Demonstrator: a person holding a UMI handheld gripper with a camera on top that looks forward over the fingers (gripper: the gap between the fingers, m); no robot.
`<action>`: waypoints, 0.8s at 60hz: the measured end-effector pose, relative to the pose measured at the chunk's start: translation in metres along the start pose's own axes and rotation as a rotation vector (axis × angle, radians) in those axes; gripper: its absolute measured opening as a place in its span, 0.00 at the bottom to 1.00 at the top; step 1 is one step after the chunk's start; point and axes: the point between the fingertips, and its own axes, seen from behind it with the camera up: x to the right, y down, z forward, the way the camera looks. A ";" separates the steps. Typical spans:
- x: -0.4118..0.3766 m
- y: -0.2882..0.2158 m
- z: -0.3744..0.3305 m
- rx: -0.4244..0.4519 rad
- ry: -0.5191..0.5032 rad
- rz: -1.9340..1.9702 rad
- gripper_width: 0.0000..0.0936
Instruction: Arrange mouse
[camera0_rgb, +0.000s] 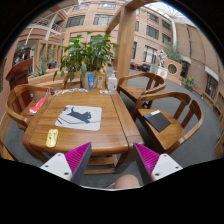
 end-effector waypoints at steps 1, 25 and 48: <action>-0.003 0.006 0.000 -0.007 -0.003 0.008 0.91; -0.194 0.072 0.036 -0.025 -0.275 0.003 0.91; -0.287 0.044 0.130 -0.026 -0.280 -0.036 0.91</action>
